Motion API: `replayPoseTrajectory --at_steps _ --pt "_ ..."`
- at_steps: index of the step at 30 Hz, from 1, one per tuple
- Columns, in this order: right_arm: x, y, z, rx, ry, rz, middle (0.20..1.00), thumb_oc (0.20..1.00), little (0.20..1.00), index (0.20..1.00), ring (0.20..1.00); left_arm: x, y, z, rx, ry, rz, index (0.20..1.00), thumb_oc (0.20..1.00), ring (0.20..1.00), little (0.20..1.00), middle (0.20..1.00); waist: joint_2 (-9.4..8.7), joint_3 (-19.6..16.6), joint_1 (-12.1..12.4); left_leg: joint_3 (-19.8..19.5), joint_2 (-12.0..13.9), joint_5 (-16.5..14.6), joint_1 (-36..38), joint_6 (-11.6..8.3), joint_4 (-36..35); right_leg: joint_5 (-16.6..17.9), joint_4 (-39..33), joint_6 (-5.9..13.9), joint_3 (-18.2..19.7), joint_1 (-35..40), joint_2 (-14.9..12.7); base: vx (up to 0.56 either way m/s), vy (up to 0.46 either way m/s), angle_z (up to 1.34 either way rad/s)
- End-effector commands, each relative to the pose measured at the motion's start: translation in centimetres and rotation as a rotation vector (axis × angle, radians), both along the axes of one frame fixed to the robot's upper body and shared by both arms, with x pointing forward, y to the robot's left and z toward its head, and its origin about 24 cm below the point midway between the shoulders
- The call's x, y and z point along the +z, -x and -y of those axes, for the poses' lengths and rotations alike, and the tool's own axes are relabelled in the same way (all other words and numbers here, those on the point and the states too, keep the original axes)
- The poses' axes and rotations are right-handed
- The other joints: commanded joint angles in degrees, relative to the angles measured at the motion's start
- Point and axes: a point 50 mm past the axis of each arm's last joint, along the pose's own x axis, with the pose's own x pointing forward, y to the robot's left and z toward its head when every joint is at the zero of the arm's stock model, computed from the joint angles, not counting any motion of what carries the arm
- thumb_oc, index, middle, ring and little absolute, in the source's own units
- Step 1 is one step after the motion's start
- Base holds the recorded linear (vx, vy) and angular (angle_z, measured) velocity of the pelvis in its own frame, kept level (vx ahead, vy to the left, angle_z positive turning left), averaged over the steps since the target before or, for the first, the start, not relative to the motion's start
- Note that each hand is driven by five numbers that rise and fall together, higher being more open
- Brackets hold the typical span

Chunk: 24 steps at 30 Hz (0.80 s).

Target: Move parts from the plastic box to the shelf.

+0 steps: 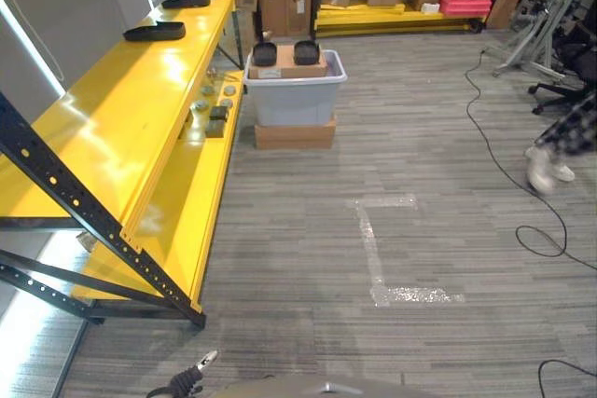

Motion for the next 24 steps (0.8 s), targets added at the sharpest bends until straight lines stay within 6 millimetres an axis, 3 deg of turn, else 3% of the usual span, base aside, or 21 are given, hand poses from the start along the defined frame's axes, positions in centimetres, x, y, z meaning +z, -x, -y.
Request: replayPoseTrajectory --at_steps 1,10,14,16,17,19,20,21,24 --pt "0.2 0.4 0.6 -0.009 0.028 -0.038 1.000 1.000 1.000 1.000 1.000 0.0 -1.3 0.1 0.017 -0.031 -0.008 1.000 1.000 1.000 1.000 1.000 -0.85 -1.2 1.4 2.1 0.2 -3.7 0.3 -1.19 -0.1 4.1 -0.8 6.25 0.0 -3.0 -2.8 0.00 0.000 0.00" --pt "0.5 -2.4 1.1 -0.068 0.068 0.190 1.000 1.000 1.000 1.000 1.000 0.2 -1.9 -0.2 0.102 -0.057 0.057 1.000 1.000 1.000 1.000 1.000 -0.74 -0.8 1.5 1.4 -0.4 -4.0 0.3 -1.00 0.8 4.4 -0.8 6.27 0.7 -2.8 -3.1 0.04 0.046 -0.01" --pt "0.7 -2.8 1.7 -0.106 0.081 0.227 1.000 1.000 1.000 1.000 1.000 0.2 -2.0 -0.3 0.115 -0.047 0.066 1.000 1.000 1.000 1.000 1.000 -0.80 0.3 1.3 0.9 -1.7 -5.3 -0.1 0.05 2.8 4.9 0.1 6.60 1.5 -2.9 -4.4 0.09 0.159 -0.15" --pt "0.7 -2.9 1.8 -0.117 0.080 0.233 1.000 1.000 1.000 1.000 1.000 0.2 -2.1 -0.4 0.114 -0.047 0.063 1.000 1.000 1.000 1.000 1.000 -0.82 1.0 1.0 0.4 -2.4 -6.0 -0.6 1.18 4.0 3.8 4.1 6.54 2.2 -4.3 -4.9 0.11 0.209 -0.16" --pt "0.8 -3.2 1.8 -0.123 0.073 0.246 1.000 1.000 1.000 1.000 1.000 0.3 -2.4 -0.5 0.121 -0.046 0.070 1.000 1.000 1.000 1.000 1.000 -0.73 1.9 0.6 -0.1 -3.0 -6.6 -1.3 2.41 5.4 2.9 9.9 6.36 2.5 -6.7 -5.1 0.05 0.193 -0.12" --pt "0.9 -4.1 1.8 -0.124 0.060 0.283 1.000 1.000 1.000 1.000 1.000 0.5 -3.2 -0.7 0.126 -0.053 0.082 1.000 1.000 1.000 1.000 1.000 -0.52 4.1 -0.1 -1.2 -4.1 -7.5 -2.4 4.60 7.5 4.8 22.2 7.13 2.6 -14.0 -5.6 0.00 0.176 -0.12" --pt "0.9 -4.2 1.8 -0.127 0.058 0.288 1.000 1.000 1.000 1.000 1.000 0.6 -3.3 -0.7 0.125 -0.053 0.082 1.000 1.000 1.000 1.000 1.000 -0.56 4.4 -0.1 -1.3 -4.3 -7.6 -2.6 4.83 7.8 5.2 23.1 7.28 2.7 -14.7 -5.7 -0.03 0.184 -0.11" --pt "1.0 -4.5 2.0 -0.135 0.050 0.309 1.000 1.000 1.000 1.000 1.000 0.7 -3.6 -0.9 0.127 -0.051 0.085 1.000 1.000 1.000 1.000 1.000 0.02 6.0 -0.4 -2.0 -4.7 -8.3 -3.1 5.91 9.6 9.0 32.9 7.84 2.5 -20.5 -5.9 0.00 0.181 0.03" --pt "1.2 -4.8 2.3 -0.128 0.026 0.331 1.000 1.000 1.000 1.000 1.000 0.7 -3.7 -1.0 0.115 -0.043 0.081 1.000 1.000 1.000 1.000 1.000 0.63 7.4 -0.3 -2.1 -5.0 -9.1 -3.4 6.45 11.5 11.4 40.1 7.66 2.0 -25.9 -6.5 0.07 0.137 -0.12"
